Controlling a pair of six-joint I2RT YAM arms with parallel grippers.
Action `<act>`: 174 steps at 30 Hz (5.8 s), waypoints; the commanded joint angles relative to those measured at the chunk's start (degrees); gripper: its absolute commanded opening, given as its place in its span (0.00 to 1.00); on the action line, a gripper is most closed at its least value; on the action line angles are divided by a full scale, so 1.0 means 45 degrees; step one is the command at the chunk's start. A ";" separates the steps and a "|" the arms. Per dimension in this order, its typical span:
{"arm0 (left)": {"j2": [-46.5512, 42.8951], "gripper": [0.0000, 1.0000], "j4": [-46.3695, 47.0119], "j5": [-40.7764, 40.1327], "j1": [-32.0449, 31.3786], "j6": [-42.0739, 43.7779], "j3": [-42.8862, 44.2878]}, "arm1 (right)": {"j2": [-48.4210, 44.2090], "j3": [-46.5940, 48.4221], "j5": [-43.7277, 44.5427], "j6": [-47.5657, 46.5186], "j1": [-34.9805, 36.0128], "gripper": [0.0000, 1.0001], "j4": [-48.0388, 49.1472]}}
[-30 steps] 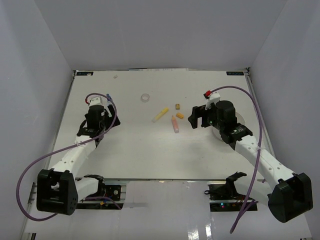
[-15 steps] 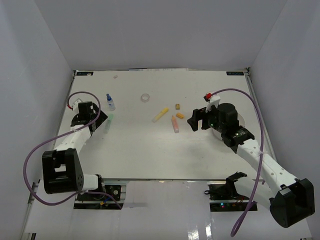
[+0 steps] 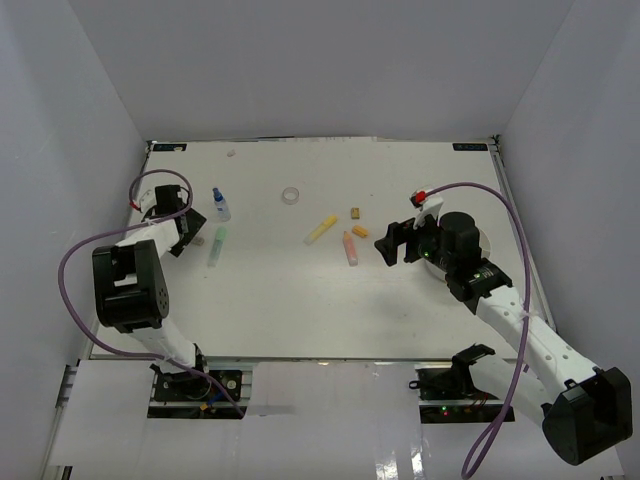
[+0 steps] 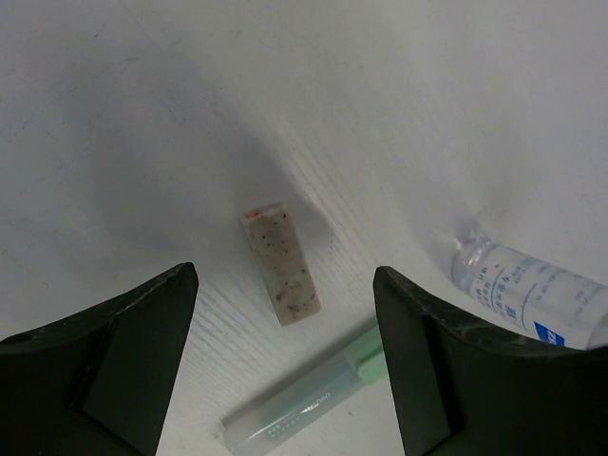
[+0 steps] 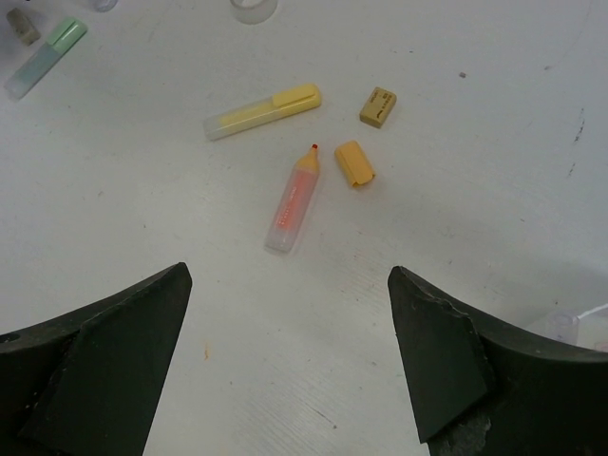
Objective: Sort the stationery into containers
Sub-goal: Pick up the stationery from the center of the board, then place the stationery in the storage box.
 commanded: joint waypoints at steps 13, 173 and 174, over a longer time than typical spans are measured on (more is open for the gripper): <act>0.1774 0.63 -0.1171 -0.0951 0.0139 0.0030 0.1796 | -0.0223 -0.0017 -0.0203 -0.0274 0.0062 0.91 0.0645; -0.7229 0.98 0.3281 0.2018 -0.7634 0.7843 -0.2872 | 0.4797 0.5140 0.3879 -0.2481 -0.6775 0.18 -0.6601; -0.7229 0.98 0.3281 0.2018 -0.7634 0.7862 -0.2891 | 0.4797 0.5120 0.3899 -0.2481 -0.6775 0.23 -0.6582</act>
